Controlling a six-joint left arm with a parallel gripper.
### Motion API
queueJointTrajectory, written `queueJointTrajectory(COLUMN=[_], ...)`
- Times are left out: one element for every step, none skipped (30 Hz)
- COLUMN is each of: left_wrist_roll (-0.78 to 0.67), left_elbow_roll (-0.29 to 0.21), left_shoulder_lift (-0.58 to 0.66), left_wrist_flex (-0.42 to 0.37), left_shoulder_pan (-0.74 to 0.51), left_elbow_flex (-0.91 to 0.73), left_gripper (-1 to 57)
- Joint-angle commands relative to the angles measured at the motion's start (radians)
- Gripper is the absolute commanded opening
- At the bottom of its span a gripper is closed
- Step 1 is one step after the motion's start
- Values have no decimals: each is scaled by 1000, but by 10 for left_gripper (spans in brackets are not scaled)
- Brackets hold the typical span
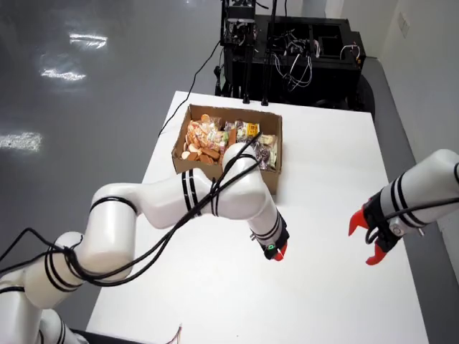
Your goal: Grasp a snack and put it in the bin.
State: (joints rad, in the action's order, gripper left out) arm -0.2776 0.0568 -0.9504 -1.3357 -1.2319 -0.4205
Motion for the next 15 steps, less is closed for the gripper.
queueJointTrajectory(left_wrist_roll=[-3,-3,-1,0,3,7,12,18,26,35,45,56,67,78,88], left_elbow_roll=[4,4,4,4,4,4,4,4,4,4,4,4,5,5,5], left_shoulder_lift=[-34,-48,-66,-89,-114,-143,-174,-207,-240,-273,-303,-329,-352,-370,-384], left_wrist_flex=[0,0,1,1,1,1,1,1,1,0,0,0,0,0,0], left_shoulder_pan=[19,24,30,36,42,48,54,60,65,71,76,81,86,90,95], left_elbow_flex=[58,84,115,155,201,252,309,370,433,494,551,602,645,679,706], left_gripper=[0,0,0,0,0,1,1,1,1,1,1,1,1,1,1])
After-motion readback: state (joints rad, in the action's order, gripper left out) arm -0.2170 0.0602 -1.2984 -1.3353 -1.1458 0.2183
